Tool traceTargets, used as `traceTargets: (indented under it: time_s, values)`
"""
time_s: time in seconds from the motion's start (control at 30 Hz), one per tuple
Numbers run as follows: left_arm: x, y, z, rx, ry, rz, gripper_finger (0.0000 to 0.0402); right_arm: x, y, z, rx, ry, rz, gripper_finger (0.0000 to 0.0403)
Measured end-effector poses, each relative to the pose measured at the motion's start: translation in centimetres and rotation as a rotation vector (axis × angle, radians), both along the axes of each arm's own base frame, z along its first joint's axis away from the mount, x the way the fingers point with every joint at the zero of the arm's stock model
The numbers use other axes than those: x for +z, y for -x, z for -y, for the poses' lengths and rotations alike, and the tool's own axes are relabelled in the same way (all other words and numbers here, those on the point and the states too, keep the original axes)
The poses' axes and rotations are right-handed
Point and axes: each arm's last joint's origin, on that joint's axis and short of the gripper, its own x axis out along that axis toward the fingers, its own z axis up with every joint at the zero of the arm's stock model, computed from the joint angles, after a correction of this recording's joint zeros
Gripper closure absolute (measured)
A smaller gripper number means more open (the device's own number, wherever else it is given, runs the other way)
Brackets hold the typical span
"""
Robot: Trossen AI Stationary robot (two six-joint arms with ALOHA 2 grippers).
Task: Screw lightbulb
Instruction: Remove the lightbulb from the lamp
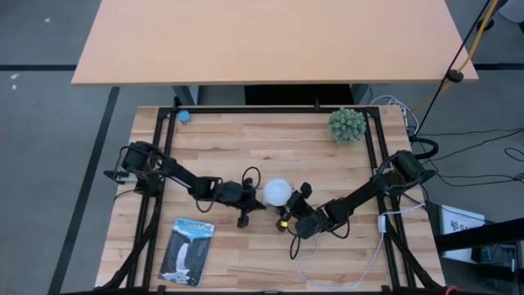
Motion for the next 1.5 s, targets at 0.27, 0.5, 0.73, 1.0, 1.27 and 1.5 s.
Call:
traceTargets:
  time_s: [0.27,0.5,0.73,1.0,1.27,1.5]
  values:
    - [-0.4,-1.6,0.1,0.035,-0.018,0.003,0.0401,0.0,0.0,0.0,0.006,0.007,-0.008,0.0276]
    - [-0.9,-1.9,0.0,0.069,-0.036,-0.005,0.0401,0.0,0.0,0.0,0.010,0.003,-0.008,0.0247]
    - [-2.9,-2.7,-0.4,0.102,0.029,-0.057,0.0401,0.0,0.0,0.0,0.013,0.007,-0.013,0.0268]
    - [-3.1,-2.8,-0.6,0.084,0.043,-0.082,0.0401,0.5,0.2,-0.2,0.084,0.085,-0.080,0.0264]
    - [-3.1,-2.8,-0.7,0.036,0.045,-0.089,0.0401,2.3,1.0,0.3,0.256,0.105,-0.233,0.0263]
    - [-3.1,-2.8,-0.9,0.020,0.060,-0.092,0.0401,3.5,0.9,1.9,0.413,0.036,-0.318,0.0262]
